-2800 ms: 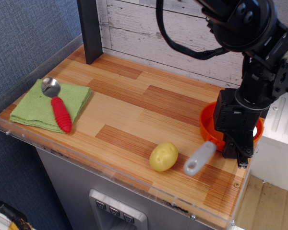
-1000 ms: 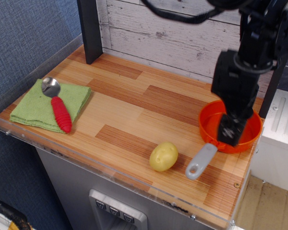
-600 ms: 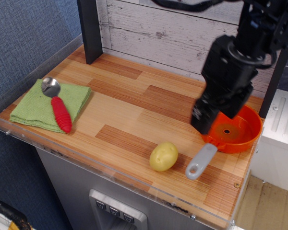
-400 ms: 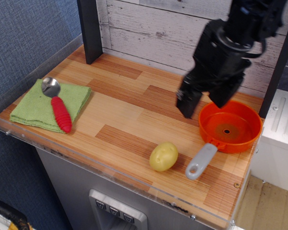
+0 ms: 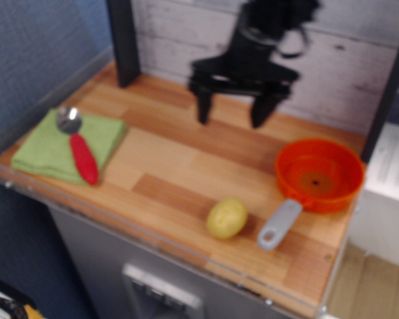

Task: Move the pan to the right of the egg

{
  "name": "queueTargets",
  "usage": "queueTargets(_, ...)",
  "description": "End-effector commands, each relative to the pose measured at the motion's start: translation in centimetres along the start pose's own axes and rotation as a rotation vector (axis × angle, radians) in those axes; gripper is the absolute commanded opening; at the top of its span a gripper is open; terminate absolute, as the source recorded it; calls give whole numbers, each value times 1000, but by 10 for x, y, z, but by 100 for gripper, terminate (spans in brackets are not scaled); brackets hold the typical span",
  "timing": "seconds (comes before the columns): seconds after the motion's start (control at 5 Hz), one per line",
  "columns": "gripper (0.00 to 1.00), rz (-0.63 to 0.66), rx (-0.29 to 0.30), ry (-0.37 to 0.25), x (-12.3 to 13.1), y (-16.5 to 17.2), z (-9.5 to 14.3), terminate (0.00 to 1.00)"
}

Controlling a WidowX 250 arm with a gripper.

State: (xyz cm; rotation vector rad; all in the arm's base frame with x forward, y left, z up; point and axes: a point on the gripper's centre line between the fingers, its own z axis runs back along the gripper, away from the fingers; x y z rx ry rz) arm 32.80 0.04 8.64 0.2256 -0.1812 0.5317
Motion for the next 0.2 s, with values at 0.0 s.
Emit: queueTargets(0.0, 100, -356, -99, -64, 64, -6, -6, 100)
